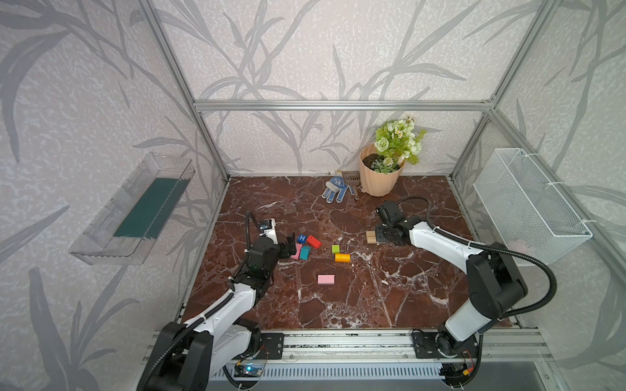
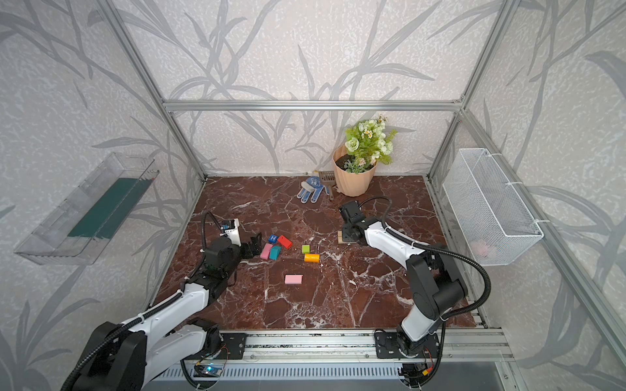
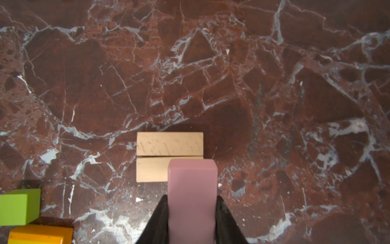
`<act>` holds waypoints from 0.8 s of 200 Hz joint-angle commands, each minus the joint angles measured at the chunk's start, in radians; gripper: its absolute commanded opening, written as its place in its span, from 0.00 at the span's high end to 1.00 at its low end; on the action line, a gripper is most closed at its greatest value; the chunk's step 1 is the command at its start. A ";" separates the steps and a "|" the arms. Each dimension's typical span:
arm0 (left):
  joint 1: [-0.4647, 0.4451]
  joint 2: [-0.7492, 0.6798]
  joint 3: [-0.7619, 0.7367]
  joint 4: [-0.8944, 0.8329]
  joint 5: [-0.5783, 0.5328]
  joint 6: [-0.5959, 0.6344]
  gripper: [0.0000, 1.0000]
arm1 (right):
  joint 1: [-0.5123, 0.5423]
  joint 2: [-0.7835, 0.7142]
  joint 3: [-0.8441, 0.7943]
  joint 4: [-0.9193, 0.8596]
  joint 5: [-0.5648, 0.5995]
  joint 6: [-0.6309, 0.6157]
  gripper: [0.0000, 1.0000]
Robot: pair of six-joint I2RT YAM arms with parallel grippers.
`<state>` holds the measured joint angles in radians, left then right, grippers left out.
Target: Build the wood block tower
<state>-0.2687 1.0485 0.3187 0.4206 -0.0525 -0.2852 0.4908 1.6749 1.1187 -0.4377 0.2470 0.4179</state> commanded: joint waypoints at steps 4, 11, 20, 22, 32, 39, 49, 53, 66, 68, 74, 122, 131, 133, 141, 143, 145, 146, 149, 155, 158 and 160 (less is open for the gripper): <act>-0.004 -0.001 0.003 0.012 -0.012 0.018 0.08 | -0.003 0.061 0.048 -0.050 -0.022 -0.032 0.83; -0.005 -0.001 0.004 0.012 -0.013 0.020 0.08 | -0.003 0.075 0.055 -0.049 -0.027 -0.034 0.83; -0.006 0.001 0.006 0.012 -0.016 0.020 0.08 | -0.002 0.088 0.063 -0.049 -0.031 -0.038 0.83; -0.006 0.002 0.006 0.012 -0.015 0.020 0.08 | -0.002 0.091 0.064 -0.050 -0.031 -0.038 0.83; -0.006 0.004 0.005 0.012 -0.015 0.019 0.08 | -0.003 0.106 0.075 -0.056 -0.032 -0.042 0.83; -0.007 0.004 0.006 0.012 -0.015 0.020 0.08 | -0.003 0.115 0.080 -0.058 -0.034 -0.046 0.83; -0.006 0.004 0.006 0.012 -0.015 0.020 0.08 | -0.004 0.129 0.091 -0.066 -0.037 -0.052 0.83; -0.008 0.003 0.006 0.012 -0.015 0.019 0.08 | -0.005 0.134 0.096 -0.070 -0.038 -0.054 0.83; -0.007 0.004 0.006 0.012 -0.014 0.021 0.08 | -0.007 0.151 0.106 -0.076 -0.039 -0.058 0.83; -0.008 0.004 0.005 0.013 -0.014 0.021 0.08 | -0.009 0.152 0.106 -0.077 -0.040 -0.059 0.83; -0.008 0.004 0.008 0.012 -0.015 0.021 0.08 | -0.011 0.157 0.108 -0.078 -0.041 -0.059 0.83; -0.010 0.008 0.011 0.009 -0.020 0.021 0.08 | -0.037 0.175 0.111 -0.066 -0.069 -0.066 0.83; -0.010 0.008 0.010 0.009 -0.019 0.021 0.08 | -0.041 0.179 0.114 -0.063 -0.076 -0.068 0.82; -0.010 0.007 0.010 0.009 -0.019 0.021 0.08 | -0.040 0.180 0.114 -0.064 -0.078 -0.068 0.82; -0.010 0.006 0.008 0.009 -0.021 0.022 0.08 | -0.042 0.184 0.119 -0.065 -0.087 -0.070 0.83; -0.010 0.007 0.009 0.010 -0.021 0.021 0.08 | -0.043 0.187 0.121 -0.064 -0.088 -0.071 0.83; -0.010 0.007 0.008 0.009 -0.023 0.021 0.08 | -0.043 0.186 0.122 -0.065 -0.089 -0.070 0.83; -0.010 0.007 0.008 0.009 -0.023 0.021 0.08 | -0.043 0.188 0.123 -0.064 -0.089 -0.071 0.83; -0.010 0.007 0.008 0.009 -0.023 0.021 0.08 | -0.042 0.188 0.124 -0.064 -0.090 -0.071 0.83; -0.010 0.006 0.008 0.009 -0.023 0.021 0.08 | -0.044 0.192 0.125 -0.063 -0.091 -0.071 0.82; -0.010 0.005 0.009 0.009 -0.023 0.021 0.08 | -0.044 0.193 0.125 -0.063 -0.091 -0.070 0.83; -0.010 0.005 0.008 0.009 -0.023 0.021 0.08 | -0.044 0.193 0.126 -0.063 -0.091 -0.071 0.83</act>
<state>-0.2749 1.0515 0.3187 0.4206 -0.0593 -0.2798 0.4519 1.8519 1.2163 -0.4835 0.1761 0.3614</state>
